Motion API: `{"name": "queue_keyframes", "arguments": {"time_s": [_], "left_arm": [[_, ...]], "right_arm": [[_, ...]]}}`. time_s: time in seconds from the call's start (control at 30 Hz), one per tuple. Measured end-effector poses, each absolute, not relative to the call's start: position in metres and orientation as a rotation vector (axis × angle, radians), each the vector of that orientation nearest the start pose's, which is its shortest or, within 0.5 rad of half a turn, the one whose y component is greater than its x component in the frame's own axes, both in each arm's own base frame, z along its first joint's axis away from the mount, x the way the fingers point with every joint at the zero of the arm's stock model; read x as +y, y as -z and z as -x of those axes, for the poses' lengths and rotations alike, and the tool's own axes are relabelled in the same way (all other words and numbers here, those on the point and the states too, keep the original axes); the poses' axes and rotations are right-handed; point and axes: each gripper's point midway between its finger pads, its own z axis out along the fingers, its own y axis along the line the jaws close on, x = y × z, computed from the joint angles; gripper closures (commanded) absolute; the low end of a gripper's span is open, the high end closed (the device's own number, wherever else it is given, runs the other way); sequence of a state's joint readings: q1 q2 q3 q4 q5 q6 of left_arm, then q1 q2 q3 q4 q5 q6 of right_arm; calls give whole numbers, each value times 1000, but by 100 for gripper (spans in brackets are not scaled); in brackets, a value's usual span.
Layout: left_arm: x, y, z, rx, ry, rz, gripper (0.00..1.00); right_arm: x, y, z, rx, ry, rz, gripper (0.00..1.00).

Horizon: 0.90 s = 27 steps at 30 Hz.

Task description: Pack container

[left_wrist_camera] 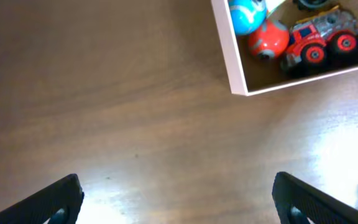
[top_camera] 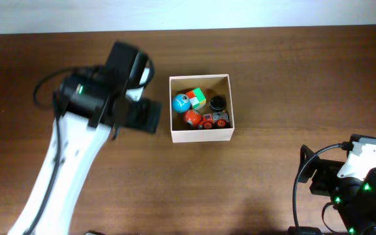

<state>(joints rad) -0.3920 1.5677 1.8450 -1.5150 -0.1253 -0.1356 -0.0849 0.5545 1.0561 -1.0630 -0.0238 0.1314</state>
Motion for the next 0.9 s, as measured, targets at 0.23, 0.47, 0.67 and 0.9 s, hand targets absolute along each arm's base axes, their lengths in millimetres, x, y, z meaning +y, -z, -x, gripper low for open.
{"name": "queue_keyframes", "arguments": {"time_s": [0.23,0.47,0.67,0.9], "left_arm": [[-59,-245,-227,2687,-54,-88,1],[-31,-225,-195,2535,-48,91,1],[-33,-248,-208,2246,98,170,1],[-32,-229,-209,2252,88,175,1]], "right_arm": [[-12,-292,-189,2122,-53,-216,1],[-12,-292,-189,2121,-52,-215,1],[-12,-292,-189,2121,-53,-216,1],[-12,-292,-189,2120,-53,-216,1]]}}
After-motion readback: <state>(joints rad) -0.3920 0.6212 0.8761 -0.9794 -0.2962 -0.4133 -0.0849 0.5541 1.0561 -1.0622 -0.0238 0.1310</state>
